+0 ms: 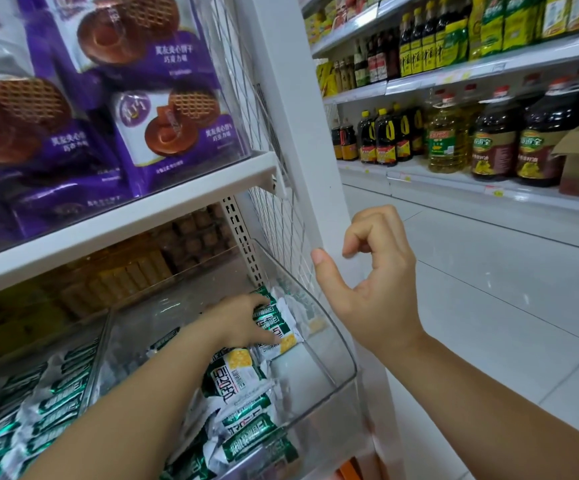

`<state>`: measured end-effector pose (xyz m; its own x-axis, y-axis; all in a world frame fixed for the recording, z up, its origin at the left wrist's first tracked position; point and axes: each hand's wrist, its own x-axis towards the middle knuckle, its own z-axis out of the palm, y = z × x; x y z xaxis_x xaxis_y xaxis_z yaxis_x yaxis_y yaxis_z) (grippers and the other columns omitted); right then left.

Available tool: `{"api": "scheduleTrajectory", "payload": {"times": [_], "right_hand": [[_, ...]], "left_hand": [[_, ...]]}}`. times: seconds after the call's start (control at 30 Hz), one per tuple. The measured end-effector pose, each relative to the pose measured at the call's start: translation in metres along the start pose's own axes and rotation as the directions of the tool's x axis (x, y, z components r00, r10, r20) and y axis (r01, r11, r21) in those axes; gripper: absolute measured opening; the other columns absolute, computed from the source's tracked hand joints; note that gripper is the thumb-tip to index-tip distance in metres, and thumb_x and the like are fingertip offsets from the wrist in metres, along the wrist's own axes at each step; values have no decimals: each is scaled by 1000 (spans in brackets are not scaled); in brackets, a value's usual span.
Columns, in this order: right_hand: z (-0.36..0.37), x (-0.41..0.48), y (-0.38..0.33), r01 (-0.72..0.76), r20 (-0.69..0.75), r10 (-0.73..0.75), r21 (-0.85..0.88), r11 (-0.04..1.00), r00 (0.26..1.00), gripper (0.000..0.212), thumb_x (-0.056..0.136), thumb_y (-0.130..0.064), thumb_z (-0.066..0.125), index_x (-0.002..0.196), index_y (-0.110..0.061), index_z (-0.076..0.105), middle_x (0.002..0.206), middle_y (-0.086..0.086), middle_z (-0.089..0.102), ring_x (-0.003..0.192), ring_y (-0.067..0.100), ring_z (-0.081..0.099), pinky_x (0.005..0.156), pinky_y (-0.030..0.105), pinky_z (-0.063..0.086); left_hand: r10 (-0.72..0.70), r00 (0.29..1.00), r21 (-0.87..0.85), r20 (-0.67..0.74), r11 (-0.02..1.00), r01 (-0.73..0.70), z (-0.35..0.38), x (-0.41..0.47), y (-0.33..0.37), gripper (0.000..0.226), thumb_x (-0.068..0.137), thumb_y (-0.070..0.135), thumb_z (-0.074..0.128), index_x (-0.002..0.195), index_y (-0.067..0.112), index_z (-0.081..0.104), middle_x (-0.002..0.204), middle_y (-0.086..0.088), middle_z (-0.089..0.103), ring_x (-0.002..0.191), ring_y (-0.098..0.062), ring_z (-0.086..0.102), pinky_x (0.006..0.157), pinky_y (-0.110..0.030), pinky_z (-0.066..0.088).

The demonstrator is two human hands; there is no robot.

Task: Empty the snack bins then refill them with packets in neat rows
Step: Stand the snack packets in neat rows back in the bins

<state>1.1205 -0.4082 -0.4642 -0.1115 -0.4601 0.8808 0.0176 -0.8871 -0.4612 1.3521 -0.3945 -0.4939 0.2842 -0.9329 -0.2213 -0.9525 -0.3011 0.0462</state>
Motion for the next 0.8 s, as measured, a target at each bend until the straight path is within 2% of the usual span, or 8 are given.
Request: {"api": "scheduleTrajectory", "payload": {"times": [0.17,0.3,0.4,0.47,0.53,0.63,0.73,0.8], "right_hand": [[1,0,0,-4,-1,4,1,1000,1000,21,78,-19,62,72,-7,46,80,2,39,76,6,41,64,15,35],[1,1,1,-1,4,1,0,1000,1000,21,78,-19,63,72,-6,46,80,3,40,75,7,41,63,15,36],[0,1,0,-7,2,7,-3,1000,1000,21,78,-19,62,72,-6,46,79,3,40,75,7,41,63,15,36],[0,1,0,-9,5,10,-8,1000,1000,21,78,-19,62,72,-6,46,79,3,40,75,7,41,63,16,36],[-1,1,-2,-15,15,16,-24,1000,1000,22,78,-19,62,72,-6,46,80,3,40,75,7,41,62,17,36],[-4,0,-5,-36,32,38,-53,998,999,22,79,-22,62,74,-7,46,82,1,40,77,5,40,64,14,35],[-6,-5,-16,-43,2,44,-130,991,999,20,78,-23,62,76,-6,51,89,-1,40,79,5,41,71,10,36],[-7,-10,-29,4,-49,-13,-194,981,999,18,77,-20,65,77,-5,55,94,-1,40,83,11,45,76,20,42]], "left_hand": [[-19,990,75,-141,997,30,5,-1,6,64,64,49,76,119,34,47,121,3,58,108,-20,54,93,-39,46],[-39,972,69,-234,996,56,7,-8,14,37,68,43,74,89,35,44,107,8,50,96,-15,49,79,-30,40],[-85,982,71,-170,993,98,5,-10,17,29,72,45,73,82,37,47,107,7,46,100,-15,44,89,-33,41],[-82,993,36,-89,996,86,-2,-8,15,28,73,49,74,86,37,52,112,5,50,107,-17,48,96,-37,42],[-53,998,-79,-19,996,51,-8,-10,13,38,75,53,73,105,33,61,122,2,56,115,-19,52,100,-36,42],[-11,995,-193,-97,981,-8,-21,-30,10,51,85,45,67,130,25,55,137,1,52,121,-18,51,99,-29,41],[-2,985,-264,-173,963,-44,-31,-64,2,37,90,37,63,125,27,56,133,2,54,116,-18,56,94,-28,44],[-9,987,-277,-158,960,-36,-34,-91,-6,33,89,37,63,120,29,57,126,9,54,108,-14,58,89,-25,45]]}}
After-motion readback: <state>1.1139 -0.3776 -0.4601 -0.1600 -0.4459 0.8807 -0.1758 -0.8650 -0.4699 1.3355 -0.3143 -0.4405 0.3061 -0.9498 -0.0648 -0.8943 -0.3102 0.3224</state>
